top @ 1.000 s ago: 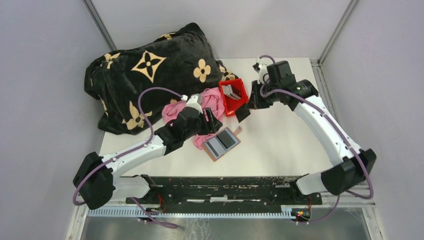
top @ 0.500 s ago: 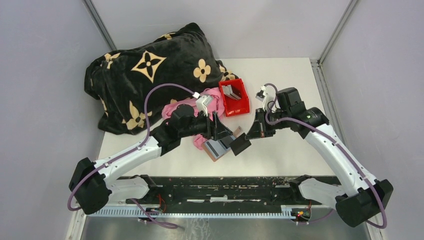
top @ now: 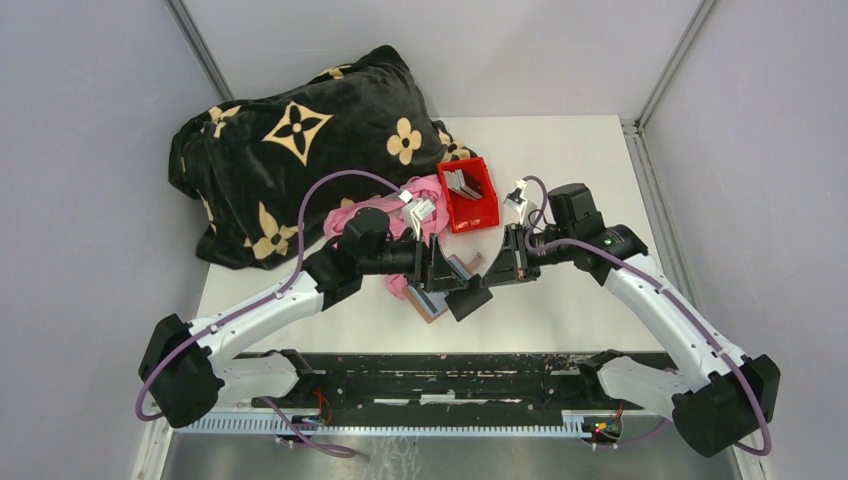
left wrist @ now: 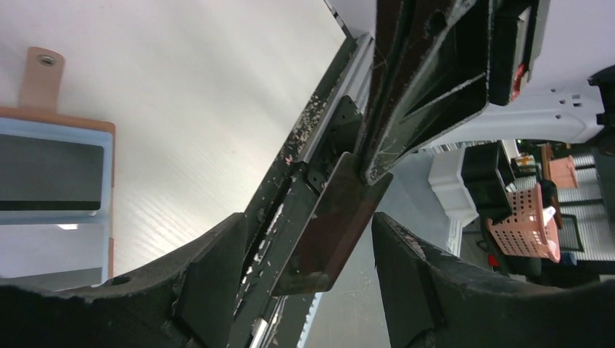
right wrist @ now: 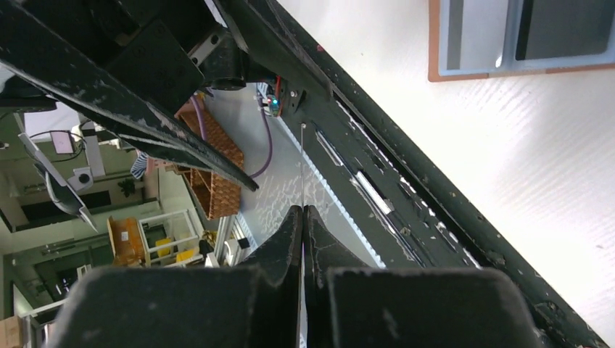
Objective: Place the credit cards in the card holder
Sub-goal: Pick up the credit card from the storage box.
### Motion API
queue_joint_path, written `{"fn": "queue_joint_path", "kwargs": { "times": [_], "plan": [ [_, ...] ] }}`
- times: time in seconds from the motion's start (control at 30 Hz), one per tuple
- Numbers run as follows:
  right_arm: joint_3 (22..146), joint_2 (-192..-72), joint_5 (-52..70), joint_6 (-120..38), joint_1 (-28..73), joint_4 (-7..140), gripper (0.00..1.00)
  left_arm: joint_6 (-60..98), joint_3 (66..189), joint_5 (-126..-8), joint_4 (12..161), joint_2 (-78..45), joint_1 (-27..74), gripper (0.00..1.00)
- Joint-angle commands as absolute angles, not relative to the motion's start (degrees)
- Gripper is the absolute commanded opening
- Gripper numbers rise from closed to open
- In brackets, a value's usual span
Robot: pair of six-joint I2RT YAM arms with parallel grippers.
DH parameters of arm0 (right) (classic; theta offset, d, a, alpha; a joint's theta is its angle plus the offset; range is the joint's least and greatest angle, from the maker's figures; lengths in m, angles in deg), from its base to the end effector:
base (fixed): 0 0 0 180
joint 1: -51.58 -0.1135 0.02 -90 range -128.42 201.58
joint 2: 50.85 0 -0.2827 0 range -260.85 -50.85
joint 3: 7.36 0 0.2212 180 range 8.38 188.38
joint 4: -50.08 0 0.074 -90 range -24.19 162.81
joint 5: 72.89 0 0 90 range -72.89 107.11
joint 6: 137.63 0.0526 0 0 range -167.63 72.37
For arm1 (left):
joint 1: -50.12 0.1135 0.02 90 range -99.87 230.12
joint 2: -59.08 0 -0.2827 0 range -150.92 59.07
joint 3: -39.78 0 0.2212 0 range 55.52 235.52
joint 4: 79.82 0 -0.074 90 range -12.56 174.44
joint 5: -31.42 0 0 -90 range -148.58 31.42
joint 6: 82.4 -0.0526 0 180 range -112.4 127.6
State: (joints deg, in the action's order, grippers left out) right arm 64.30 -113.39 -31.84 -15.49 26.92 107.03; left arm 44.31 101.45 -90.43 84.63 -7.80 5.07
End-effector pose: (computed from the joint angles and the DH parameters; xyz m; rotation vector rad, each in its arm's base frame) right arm 0.1479 0.1115 0.3190 -0.2752 2.5276 1.4620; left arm 0.1501 -0.1896 0.3113 0.5754 2.1015 -1.4271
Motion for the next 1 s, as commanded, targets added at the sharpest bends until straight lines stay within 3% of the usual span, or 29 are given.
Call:
{"fn": "queue_joint_path", "kwargs": {
  "times": [0.0, 0.13, 0.27, 0.67, 0.77, 0.87, 0.97],
  "plan": [
    [63.9, -114.3, -35.8, -13.2, 26.7, 99.6, 0.01, 43.9, 101.7, -95.7, 88.4, -7.7, 5.4, 0.70],
    [63.1, -115.7, -37.5, -11.5, 26.7, 96.1, 0.01, 44.9, 100.9, -97.3, 89.3, -8.3, 5.4, 0.68],
    [62.1, -117.1, -39.1, -9.8, 26.7, 92.7, 0.01, 45.4, 100.5, -99.5, 90.0, -9.1, 5.8, 0.59],
    [61.3, -120.4, -42.0, -6.8, 27.4, 85.5, 0.01, 47.9, 98.6, -104.5, 92.4, -10.9, 7.9, 0.27],
    [61.1, -121.5, -42.2, -6.3, 27.9, 84.0, 0.01, 50.4, 97.2, -106.3, 95.4, -10.8, 8.8, 0.06],
    [61.8, -122.9, -41.8, -6.8, 28.5, 84.4, 0.01, 52.4, 96.1, -107.1, 98.4, -11.1, 10.0, 0.03],
    [64.9, -124.0, -37.4, -11.9, 29.3, 90.1, 0.20, 53.7, 94.9, -106.0, 99.9, -11.3, 11.2, 0.03]
  ]
}}
